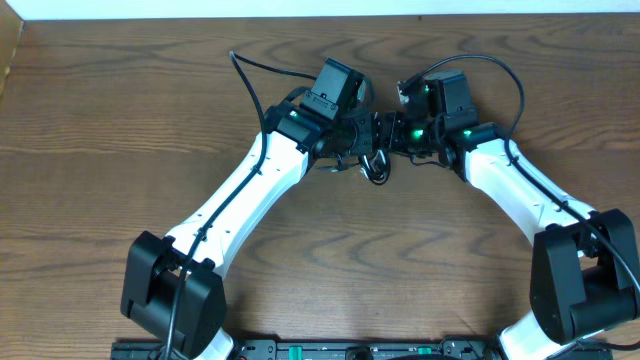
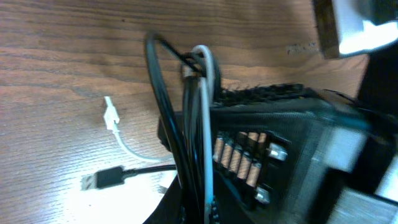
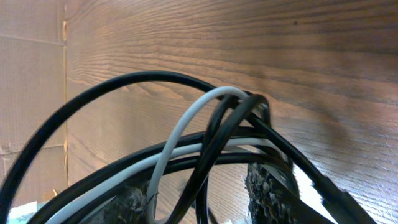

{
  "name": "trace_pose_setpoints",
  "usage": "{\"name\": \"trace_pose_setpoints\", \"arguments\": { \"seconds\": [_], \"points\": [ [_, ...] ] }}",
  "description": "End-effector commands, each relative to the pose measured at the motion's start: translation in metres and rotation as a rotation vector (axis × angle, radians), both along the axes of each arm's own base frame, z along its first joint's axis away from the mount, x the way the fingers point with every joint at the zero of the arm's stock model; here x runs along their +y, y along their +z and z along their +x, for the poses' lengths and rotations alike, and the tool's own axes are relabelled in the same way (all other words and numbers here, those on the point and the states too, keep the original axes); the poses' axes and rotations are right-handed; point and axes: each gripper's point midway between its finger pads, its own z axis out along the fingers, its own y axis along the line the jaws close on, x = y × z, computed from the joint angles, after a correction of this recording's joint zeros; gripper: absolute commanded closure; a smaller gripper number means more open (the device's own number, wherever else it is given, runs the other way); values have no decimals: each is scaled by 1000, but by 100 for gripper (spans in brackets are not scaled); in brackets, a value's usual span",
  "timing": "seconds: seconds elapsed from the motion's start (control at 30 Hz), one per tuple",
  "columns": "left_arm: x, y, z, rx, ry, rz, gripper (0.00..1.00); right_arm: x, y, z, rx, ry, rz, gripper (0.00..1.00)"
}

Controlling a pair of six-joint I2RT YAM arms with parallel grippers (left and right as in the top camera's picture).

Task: Untangle cables
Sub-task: 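Lift the bundle and pull the grippers apart to separate strands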

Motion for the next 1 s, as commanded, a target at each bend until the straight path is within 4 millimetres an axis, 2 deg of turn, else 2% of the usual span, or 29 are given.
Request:
{"name": "trace_pose_setpoints", "arguments": {
  "seconds": [0.0,0.13,0.3,0.37,0.47,0.57,0.7,0.97],
  "points": [
    [-14,9,-9,16,-46,-59,92,1,-3,0,18,-20,-5,57],
    [-13,9,-9,16,-45,-59,92,-3,-7,-1,32,-34,-23,58],
    [-7,11,-4,30,-34,-85,93,-13,-12,0,53,-62,-48,70],
    [-4,13,-2,45,-37,-120,93,-18,-13,1,57,-70,-52,76],
    [5,16,4,61,-26,-153,93,-28,-16,3,62,-79,-64,99],
    [18,15,10,45,-36,-143,93,-39,-13,5,62,-78,-50,99],
    [30,12,15,-32,-127,-75,93,-52,16,8,-3,-37,36,99],
    [61,-7,16,-79,-165,154,92,-85,120,-5,-196,22,275,99]
  ]
}}
